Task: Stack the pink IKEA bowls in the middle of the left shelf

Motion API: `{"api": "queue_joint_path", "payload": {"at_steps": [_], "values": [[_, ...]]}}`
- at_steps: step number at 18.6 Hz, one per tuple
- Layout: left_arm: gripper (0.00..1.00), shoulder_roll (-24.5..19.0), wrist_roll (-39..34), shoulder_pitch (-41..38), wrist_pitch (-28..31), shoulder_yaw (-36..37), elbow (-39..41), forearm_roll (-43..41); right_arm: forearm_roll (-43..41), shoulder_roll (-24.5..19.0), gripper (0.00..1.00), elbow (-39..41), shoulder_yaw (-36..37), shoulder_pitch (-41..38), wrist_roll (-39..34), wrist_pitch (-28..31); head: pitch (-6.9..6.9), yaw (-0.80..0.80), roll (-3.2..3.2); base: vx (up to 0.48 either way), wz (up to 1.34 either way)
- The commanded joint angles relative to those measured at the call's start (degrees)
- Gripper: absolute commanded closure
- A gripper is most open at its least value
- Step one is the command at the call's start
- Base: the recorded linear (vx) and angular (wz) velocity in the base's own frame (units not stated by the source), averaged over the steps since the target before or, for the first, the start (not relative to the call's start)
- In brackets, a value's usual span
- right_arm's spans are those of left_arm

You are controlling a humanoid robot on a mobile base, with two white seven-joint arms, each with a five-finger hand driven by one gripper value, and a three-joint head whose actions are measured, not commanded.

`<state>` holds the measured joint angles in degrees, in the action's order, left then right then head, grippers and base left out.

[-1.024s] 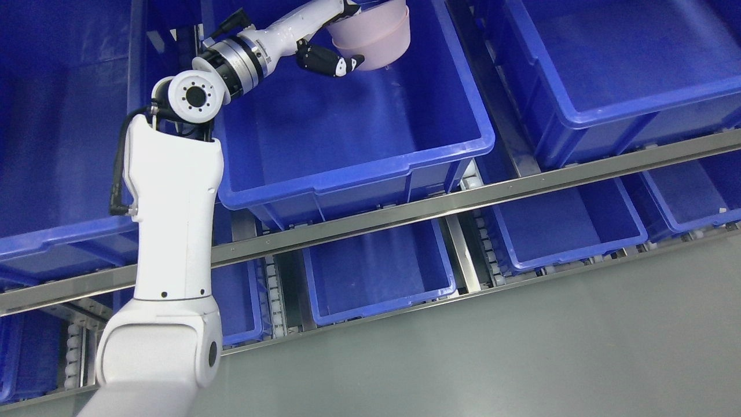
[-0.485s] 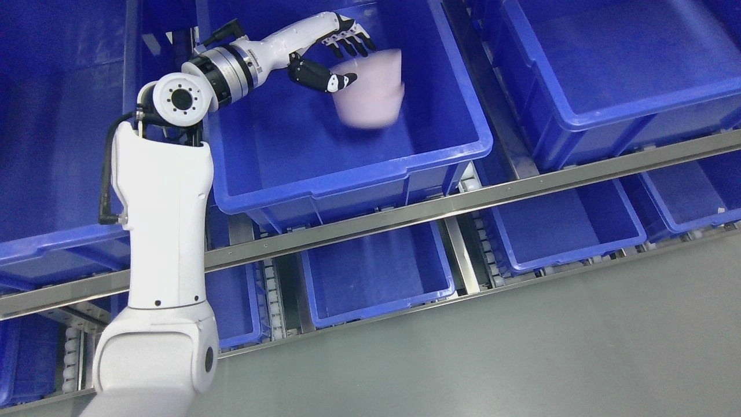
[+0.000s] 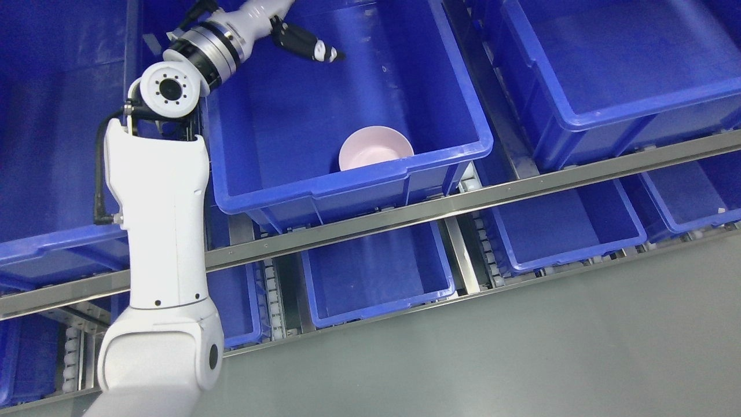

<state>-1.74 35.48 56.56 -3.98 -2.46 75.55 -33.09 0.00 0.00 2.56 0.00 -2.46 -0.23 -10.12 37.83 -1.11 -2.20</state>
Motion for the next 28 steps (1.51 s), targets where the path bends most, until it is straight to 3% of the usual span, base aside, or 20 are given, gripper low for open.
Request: {"api": "queue_joint_path", "payload": {"at_steps": [1, 3, 4, 10, 28], "values": [[0.0, 0.7, -25.6, -0.7, 1.9, -5.4, 2.0, 20.5, 0.4, 1.0, 0.0, 0.0, 0.6, 0.0, 0.0, 0.0, 0.0, 0.0, 0.0, 0.0, 0.0], [0.0, 0.7, -39.6, -2.2, 3.5, -4.9, 2.8, 21.7, 0.4, 1.0, 0.0, 0.0, 0.6, 0.0, 0.0, 0.0, 0.0, 0.0, 0.0, 0.0, 0.0], [0.0, 0.7, -41.6, -3.7, 3.9, -4.4, 4.2, 21.8, 0.4, 1.0, 0.0, 0.0, 0.6, 0.0, 0.0, 0.0, 0.0, 0.0, 0.0, 0.0, 0.0], [0.0, 0.7, -41.3, -13.6, 4.2, -1.8, 13.4, 21.8, 0.4, 1.0, 0.0, 0.1, 0.6, 0.0, 0.0, 0.0, 0.0, 0.0, 0.0, 0.0, 0.0], [0.0, 0.7, -40.8, -15.5, 5.7, -0.4, 14.5, 21.8, 0.4, 1.0, 0.0, 0.0, 0.6, 0.0, 0.0, 0.0, 0.0, 0.0, 0.0, 0.0, 0.0]]}}
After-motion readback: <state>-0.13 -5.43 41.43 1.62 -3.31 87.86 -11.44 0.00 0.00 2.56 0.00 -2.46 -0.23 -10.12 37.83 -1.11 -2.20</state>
